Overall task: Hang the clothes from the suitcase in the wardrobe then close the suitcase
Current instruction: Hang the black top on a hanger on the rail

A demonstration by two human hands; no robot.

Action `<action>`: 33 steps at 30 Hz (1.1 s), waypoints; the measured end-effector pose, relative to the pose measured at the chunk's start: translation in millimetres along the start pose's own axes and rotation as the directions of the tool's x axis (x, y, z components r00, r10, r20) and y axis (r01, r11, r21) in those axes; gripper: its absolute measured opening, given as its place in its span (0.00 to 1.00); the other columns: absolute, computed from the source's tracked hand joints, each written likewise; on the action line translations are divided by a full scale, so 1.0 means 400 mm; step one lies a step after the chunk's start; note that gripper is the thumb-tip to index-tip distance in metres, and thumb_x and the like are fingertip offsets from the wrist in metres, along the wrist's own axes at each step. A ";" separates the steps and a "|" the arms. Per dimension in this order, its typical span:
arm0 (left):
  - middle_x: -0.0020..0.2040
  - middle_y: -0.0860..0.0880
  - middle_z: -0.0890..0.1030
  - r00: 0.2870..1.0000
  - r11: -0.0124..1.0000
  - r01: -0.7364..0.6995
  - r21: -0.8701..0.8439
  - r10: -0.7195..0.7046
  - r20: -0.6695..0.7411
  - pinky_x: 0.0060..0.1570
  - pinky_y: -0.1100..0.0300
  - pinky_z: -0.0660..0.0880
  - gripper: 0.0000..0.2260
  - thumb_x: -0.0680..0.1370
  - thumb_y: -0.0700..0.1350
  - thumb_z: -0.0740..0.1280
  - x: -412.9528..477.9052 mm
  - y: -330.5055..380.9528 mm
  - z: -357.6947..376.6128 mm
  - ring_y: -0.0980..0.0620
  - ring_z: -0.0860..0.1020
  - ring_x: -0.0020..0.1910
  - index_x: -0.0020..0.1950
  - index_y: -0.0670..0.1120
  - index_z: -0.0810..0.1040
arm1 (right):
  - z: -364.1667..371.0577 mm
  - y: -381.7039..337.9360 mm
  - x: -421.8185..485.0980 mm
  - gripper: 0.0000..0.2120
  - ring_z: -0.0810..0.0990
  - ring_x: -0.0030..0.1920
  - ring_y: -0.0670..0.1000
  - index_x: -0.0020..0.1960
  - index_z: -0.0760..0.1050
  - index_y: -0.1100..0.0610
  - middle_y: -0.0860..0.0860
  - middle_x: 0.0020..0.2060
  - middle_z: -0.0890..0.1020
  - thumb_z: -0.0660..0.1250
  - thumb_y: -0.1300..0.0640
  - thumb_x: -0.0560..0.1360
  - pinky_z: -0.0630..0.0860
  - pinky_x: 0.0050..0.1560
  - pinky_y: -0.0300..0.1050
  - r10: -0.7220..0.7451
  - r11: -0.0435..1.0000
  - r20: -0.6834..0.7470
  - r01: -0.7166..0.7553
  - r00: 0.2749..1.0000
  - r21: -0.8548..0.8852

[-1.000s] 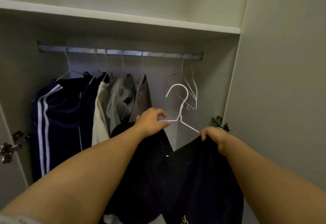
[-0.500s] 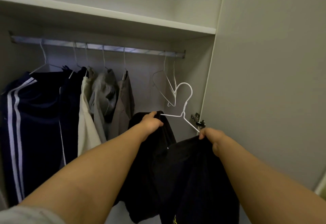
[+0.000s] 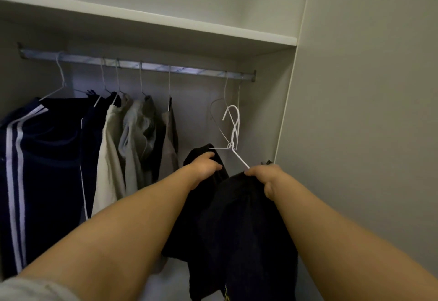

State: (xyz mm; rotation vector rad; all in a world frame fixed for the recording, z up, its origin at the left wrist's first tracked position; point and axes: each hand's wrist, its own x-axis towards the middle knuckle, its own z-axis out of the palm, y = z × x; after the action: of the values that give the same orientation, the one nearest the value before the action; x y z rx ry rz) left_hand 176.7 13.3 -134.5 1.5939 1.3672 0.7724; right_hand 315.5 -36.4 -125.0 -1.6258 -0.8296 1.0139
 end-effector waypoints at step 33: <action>0.48 0.44 0.74 0.980 0.989 -0.148 0.018 0.149 -0.134 0.50 0.56 0.73 0.12 0.80 0.40 0.59 0.557 0.112 -0.402 0.48 0.73 0.49 0.62 0.41 0.74 | 0.469 -0.423 0.471 0.25 0.74 0.63 0.62 0.70 0.61 0.71 0.65 0.65 0.72 0.63 0.70 0.76 0.72 0.63 0.52 -0.214 0.976 -0.010 0.214 0.977 0.030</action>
State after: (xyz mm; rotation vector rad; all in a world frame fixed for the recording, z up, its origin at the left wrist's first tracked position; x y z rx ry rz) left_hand 99.9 265.2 -44.0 1.6906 1.3584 0.9808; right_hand 215.4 246.6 -29.8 -1.4768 -0.9575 0.8651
